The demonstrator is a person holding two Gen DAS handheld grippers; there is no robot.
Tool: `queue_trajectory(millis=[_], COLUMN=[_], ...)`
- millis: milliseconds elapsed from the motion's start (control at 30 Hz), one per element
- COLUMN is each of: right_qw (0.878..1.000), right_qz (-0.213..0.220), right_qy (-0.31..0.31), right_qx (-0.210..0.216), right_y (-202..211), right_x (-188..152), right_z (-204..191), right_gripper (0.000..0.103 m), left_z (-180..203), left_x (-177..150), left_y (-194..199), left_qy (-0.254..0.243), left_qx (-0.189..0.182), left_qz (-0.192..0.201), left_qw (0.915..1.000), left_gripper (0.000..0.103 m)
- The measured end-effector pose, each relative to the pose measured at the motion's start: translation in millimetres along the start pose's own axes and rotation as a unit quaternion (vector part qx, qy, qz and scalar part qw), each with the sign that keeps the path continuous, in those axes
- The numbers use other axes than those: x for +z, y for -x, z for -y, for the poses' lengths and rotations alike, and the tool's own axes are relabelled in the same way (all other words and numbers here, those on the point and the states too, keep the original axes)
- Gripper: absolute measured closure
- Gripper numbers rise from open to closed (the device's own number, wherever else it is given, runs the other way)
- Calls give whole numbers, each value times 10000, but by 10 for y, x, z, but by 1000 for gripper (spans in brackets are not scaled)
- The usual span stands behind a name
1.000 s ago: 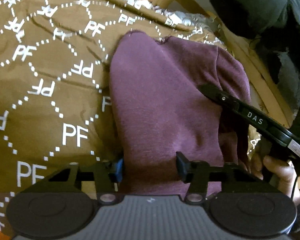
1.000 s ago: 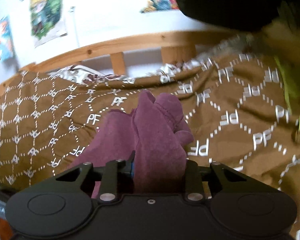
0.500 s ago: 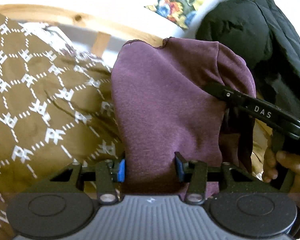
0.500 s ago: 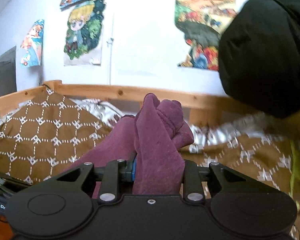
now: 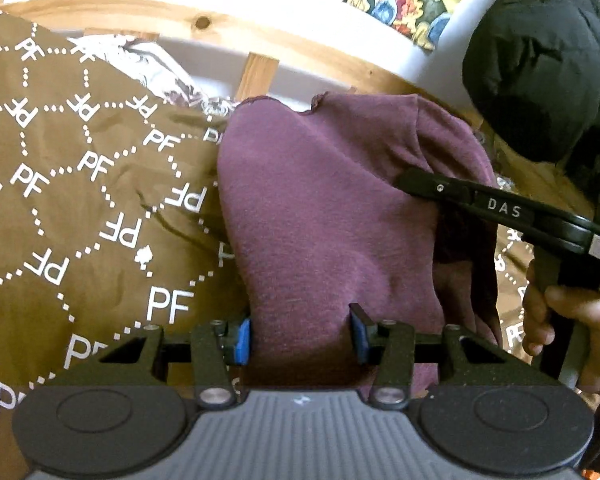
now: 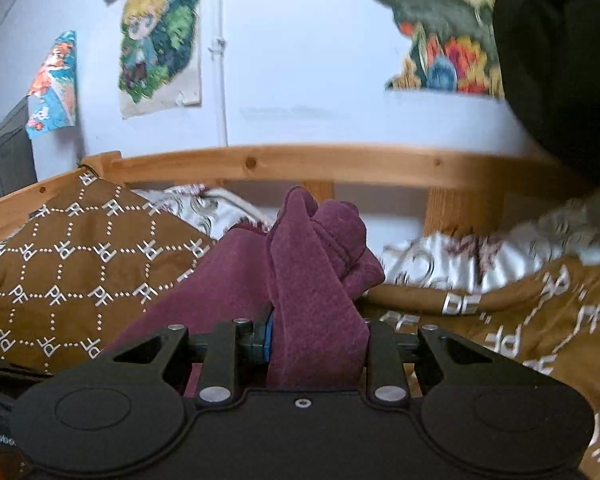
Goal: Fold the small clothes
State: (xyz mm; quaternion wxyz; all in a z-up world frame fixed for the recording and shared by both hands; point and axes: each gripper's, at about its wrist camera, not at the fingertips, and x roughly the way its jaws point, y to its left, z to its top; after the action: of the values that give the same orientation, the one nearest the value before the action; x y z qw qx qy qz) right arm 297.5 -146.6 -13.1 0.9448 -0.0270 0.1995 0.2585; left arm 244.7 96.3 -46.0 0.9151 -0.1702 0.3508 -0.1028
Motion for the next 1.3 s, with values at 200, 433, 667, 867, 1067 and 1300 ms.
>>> queue_trajectory(millis=[200,433,667,867,1067,1300], right_qw=[9993,9981,9973,9962,9959,9954], right_qz=[-243,-350,-279,-49,330,692], right_qy=[-241,-443,-462,-526,-375,-359], right_qx=[-124,-259,-493,-696,-757,-551], right_y=[-237,-364,-307,-142,189,675], right_x=[-212,-338,-366,-354,-330,-258], right_z=[140,274,272,292,166,23], right_gripper=[75,69,52,21,5,1], left_z=[-124,-194,-194,-120,51,263], left_x=[-24,-5,63,108,173,220], left_y=[-160,-233,-211,-11,300,773], left_qy=[59,138,259,121,-103,-231], left_qx=[-95,-162,-163,84,355,744], left_qz=[-153,-248,-310,-61,316,691], left_qw=[9998,9995,9990,9999,9988,9946], left_gripper=[49,44,32,11,1,1])
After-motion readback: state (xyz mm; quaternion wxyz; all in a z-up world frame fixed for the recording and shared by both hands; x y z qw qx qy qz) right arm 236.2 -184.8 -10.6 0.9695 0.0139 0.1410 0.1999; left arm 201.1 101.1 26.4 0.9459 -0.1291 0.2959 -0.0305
